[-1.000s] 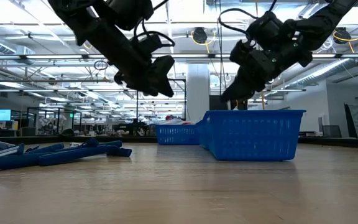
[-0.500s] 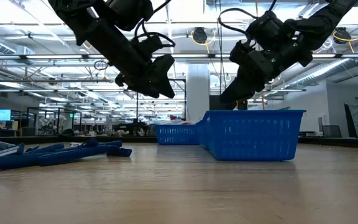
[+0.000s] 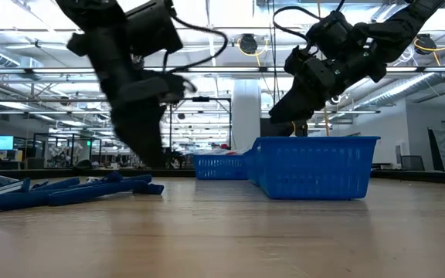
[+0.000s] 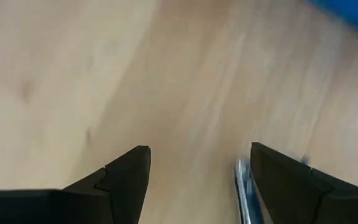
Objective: Pick & Place Travel size toiletries
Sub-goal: Put the nail clipper into the center blue bin
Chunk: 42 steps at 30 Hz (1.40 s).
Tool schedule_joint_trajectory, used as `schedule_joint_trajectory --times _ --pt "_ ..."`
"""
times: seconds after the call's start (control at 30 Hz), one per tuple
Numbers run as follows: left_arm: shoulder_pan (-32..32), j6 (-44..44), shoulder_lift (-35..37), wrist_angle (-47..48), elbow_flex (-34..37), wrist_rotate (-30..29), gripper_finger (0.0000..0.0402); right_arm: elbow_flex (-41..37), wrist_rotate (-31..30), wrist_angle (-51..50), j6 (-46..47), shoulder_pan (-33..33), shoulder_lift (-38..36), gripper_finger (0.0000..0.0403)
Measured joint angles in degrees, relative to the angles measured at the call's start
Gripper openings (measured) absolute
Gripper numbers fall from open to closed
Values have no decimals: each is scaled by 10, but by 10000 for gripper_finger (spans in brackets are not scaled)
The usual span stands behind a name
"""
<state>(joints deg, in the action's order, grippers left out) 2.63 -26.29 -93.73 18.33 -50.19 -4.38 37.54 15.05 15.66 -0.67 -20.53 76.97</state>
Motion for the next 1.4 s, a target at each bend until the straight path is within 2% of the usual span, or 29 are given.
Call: schedule_joint_trajectory --times 0.2,0.43,0.63,0.87,0.97,1.17,1.4 --pt "30 -55 0 97 1 -14 269 0 0 0 0 0 0 232" --pt "44 -62 0 83 6 32 266 0 0 0 0 0 0 230" --pt "51 -54 -2 69 6 34 219 0 1 0 0 0 0 229" --pt "37 -63 -48 51 19 38 155 0 1 -1 0 3 0 228" --pt "29 -46 -63 46 17 18 135 0 1 0 0 7 0 227" --pt "18 -39 -52 59 20 -4 111 0 1 3 0 10 0 225" --pt "20 -119 -29 133 21 52 103 0 1 3 -3 10 0 224"
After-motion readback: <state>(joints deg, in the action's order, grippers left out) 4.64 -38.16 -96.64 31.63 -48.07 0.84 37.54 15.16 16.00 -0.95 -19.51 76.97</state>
